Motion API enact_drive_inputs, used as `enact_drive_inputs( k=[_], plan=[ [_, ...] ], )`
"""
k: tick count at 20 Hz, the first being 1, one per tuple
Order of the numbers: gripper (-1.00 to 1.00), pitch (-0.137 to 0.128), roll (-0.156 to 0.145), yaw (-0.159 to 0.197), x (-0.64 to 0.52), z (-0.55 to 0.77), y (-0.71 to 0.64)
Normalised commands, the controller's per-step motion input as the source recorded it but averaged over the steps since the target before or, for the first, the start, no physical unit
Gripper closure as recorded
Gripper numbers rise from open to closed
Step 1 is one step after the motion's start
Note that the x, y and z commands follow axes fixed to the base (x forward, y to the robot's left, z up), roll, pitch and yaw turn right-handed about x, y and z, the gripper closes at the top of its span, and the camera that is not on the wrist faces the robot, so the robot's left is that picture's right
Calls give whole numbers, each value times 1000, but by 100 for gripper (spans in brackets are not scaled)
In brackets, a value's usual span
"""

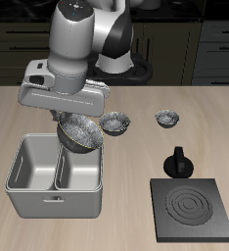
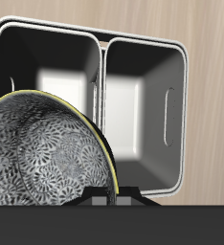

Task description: Place the largest bowl in the left side of the drainer and the medium bowl in the right side

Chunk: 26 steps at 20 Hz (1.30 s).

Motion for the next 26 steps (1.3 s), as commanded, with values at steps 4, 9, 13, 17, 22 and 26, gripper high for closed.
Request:
enact_drive_inputs(
  k=[4, 9, 13, 17, 22, 26],
  plan=[
    [100, 17, -29, 28, 3, -143, -52],
    [-100, 36, -9, 21, -37, -232, 59],
    [-100, 1, 45, 38, -62, -66, 138],
    [-100, -29, 84, 36, -197, 105, 314],
    [-100, -79, 73, 21, -217, 365, 344],
    [-100, -77, 23, 8, -158, 445, 124]
  ],
)
